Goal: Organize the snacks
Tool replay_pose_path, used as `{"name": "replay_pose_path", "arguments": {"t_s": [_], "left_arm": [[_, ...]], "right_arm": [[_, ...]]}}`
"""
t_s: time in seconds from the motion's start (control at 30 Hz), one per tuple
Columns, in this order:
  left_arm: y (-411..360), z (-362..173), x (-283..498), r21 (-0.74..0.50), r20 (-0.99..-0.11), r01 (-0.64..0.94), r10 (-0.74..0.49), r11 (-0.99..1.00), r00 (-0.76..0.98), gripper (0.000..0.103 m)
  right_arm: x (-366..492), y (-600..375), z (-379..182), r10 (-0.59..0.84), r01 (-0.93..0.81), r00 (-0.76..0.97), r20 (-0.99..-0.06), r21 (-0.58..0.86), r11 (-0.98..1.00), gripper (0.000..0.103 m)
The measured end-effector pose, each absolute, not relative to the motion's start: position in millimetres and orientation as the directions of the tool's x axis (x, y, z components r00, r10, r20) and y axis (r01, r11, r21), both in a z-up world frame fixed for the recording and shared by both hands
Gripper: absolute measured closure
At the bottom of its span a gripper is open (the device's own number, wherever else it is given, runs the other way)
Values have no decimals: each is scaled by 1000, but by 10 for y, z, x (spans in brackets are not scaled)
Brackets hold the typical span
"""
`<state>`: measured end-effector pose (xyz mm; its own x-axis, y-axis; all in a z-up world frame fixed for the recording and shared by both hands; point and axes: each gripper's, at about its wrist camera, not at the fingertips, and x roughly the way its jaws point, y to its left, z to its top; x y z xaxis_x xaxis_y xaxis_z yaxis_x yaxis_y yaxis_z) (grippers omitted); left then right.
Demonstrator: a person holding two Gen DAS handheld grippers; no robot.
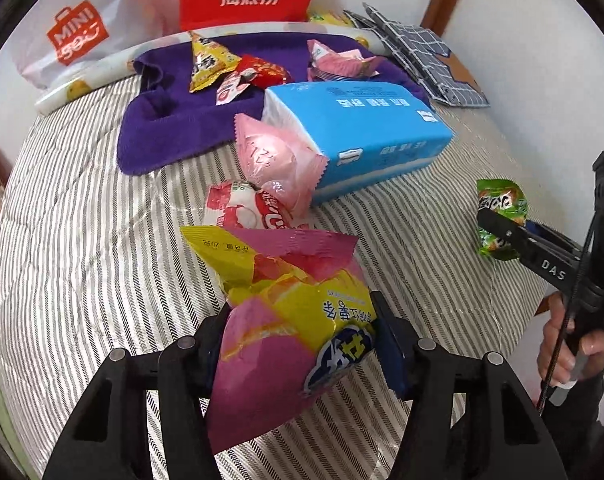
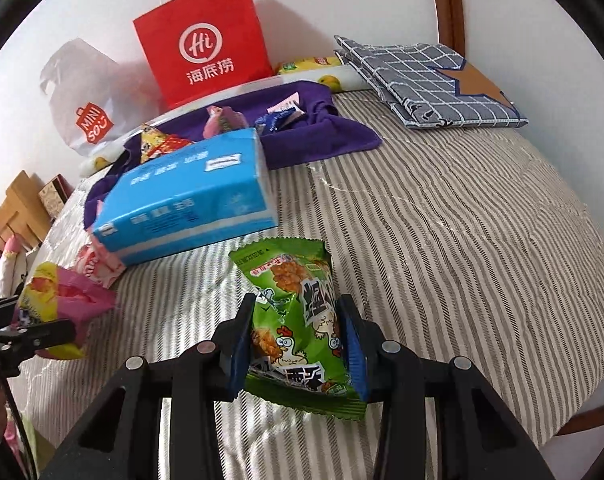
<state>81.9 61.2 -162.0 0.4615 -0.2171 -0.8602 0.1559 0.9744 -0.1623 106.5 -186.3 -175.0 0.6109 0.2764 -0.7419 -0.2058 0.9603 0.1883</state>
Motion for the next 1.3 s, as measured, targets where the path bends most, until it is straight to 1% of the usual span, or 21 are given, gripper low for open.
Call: {"name": "replay_pose_path", "arguments": {"t_s": [0.27,0.4,0.53,0.6,0.73,0.83,1.1,1.3], "left_arm": [[729,-1684,803,-237,-835,98,-254,967,488,43],[728,-1683,791,-241,-831,98,-257,966,493,43],[756,-1669,780,-256,-836,99,-271,962,477,43],[773,-1633,768,-269,-831,102,-284,958,478,43],[769,-1517,734,-254,-821,115,-277,960,499,43],[772,-1409,713,-244,-808,119,-270,962,523,43],[740,-1203,858,-281,-790,124,-302,952,534,43],[618,-1015,945,-268,-766,160,-311,950,562,43]], "right_arm": [[1284,-1896,-1847,262,-180,617,-742,192,965,64],[1281,-1920,-1856,248,-170,638,-729,181,969,65],[1288,-1974,-1835,266,-174,620,-738,201,964,65],[1279,-2030,-1788,260,-155,631,-731,209,965,65],[1274,-2089,-1669,273,-154,641,-718,229,961,65],[1271,-2068,-1557,255,-158,660,-706,202,967,65],[1308,-1909,-1270,264,-218,687,-677,154,964,65],[1334,-1802,-1080,296,-264,708,-640,149,953,65]]}}
